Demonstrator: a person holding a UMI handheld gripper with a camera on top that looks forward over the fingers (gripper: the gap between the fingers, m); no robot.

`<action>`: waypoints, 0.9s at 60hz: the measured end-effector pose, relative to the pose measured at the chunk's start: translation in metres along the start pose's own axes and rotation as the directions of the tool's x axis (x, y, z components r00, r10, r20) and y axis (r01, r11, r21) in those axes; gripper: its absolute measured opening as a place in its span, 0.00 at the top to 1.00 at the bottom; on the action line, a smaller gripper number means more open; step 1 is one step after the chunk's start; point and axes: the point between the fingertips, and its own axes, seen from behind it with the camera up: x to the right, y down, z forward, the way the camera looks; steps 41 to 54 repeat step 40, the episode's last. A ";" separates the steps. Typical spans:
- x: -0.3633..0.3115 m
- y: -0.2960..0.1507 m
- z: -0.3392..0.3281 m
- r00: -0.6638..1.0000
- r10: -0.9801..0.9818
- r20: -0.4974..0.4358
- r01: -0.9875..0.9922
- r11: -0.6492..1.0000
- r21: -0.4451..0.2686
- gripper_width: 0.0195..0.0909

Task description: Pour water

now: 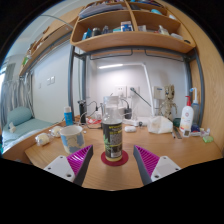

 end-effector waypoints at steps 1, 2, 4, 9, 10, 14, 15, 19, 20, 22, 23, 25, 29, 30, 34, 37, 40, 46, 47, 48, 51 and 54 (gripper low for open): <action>0.001 0.001 -0.004 1.000 0.009 -0.002 -0.009 1.000 -0.002 0.11; 0.001 0.001 -0.007 1.000 0.018 -0.005 -0.018 1.000 -0.002 0.11; 0.003 0.002 -0.014 0.999 0.033 -0.014 -0.033 0.999 0.000 0.11; 0.010 0.005 -0.031 0.998 0.054 -0.040 -0.055 0.999 -0.001 0.11; 0.012 0.005 -0.035 0.997 0.060 -0.047 -0.060 0.998 0.000 0.11; 0.024 0.004 -0.050 0.993 0.074 -0.093 -0.074 0.997 0.004 0.12; 0.027 0.003 -0.053 0.992 0.075 -0.106 -0.075 0.997 0.009 0.12; 0.043 0.000 -0.068 0.983 0.073 -0.169 -0.070 0.997 0.029 0.13; 0.048 -0.001 -0.072 0.981 0.072 -0.183 -0.067 0.997 0.032 0.13; 0.056 -0.001 -0.079 0.975 0.065 -0.211 -0.058 0.998 0.040 0.13; 0.058 -0.001 -0.082 0.973 0.062 -0.222 -0.054 0.998 0.043 0.13; 0.062 -0.001 -0.088 0.969 0.056 -0.239 -0.046 0.998 0.045 0.13; 0.067 0.001 -0.099 0.964 0.062 -0.260 -0.051 0.997 0.051 0.14; 0.069 0.001 -0.102 0.962 0.065 -0.264 -0.052 0.997 0.054 0.13; 0.071 0.001 -0.109 0.960 0.073 -0.270 -0.058 0.996 0.064 0.14; 0.072 0.003 -0.111 0.961 0.078 -0.265 -0.063 0.996 0.066 0.13; 0.075 0.003 -0.113 0.959 0.083 -0.272 -0.065 0.995 0.075 0.13; 0.075 0.003 -0.113 0.959 0.083 -0.272 -0.065 0.995 0.075 0.13; 0.075 0.003 -0.113 0.959 0.083 -0.272 -0.065 0.995 0.075 0.13; 0.075 0.003 -0.113 0.959 0.083 -0.272 -0.065 0.995 0.075 0.13; 0.075 0.003 -0.113 0.959 0.083 -0.272 -0.065 0.995 0.075 0.13; 0.075 0.003 -0.113 0.959 0.083 -0.272 -0.065 0.995 0.075 0.13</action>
